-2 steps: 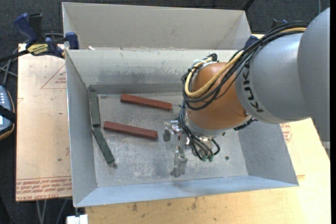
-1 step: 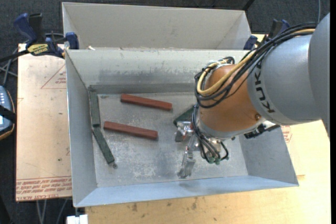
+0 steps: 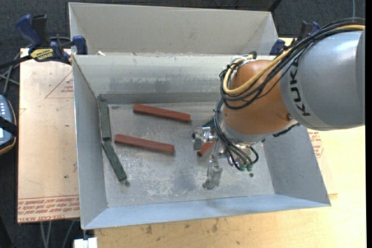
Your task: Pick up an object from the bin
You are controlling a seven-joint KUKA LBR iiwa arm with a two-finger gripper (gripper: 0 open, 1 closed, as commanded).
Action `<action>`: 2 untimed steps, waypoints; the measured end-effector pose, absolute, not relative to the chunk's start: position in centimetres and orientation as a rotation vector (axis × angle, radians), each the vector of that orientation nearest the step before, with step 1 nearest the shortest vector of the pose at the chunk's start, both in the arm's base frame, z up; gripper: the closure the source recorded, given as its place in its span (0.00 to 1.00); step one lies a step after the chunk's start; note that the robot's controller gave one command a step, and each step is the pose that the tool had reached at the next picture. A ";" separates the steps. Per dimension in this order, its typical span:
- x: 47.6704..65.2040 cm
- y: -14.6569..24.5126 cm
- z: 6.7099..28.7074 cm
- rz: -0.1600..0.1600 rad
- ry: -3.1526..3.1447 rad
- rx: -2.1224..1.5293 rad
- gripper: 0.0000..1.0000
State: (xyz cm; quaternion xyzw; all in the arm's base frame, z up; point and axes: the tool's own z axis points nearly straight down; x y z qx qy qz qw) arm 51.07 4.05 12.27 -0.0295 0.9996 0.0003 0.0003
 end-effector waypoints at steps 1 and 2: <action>51.7 8.0 12.9 -0.001 3.128 0.263 0.00; 51.3 10.9 11.2 0.008 3.116 0.397 0.00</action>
Offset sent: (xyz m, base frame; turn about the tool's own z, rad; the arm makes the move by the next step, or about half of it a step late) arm -0.0010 0.0575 -0.0374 0.1060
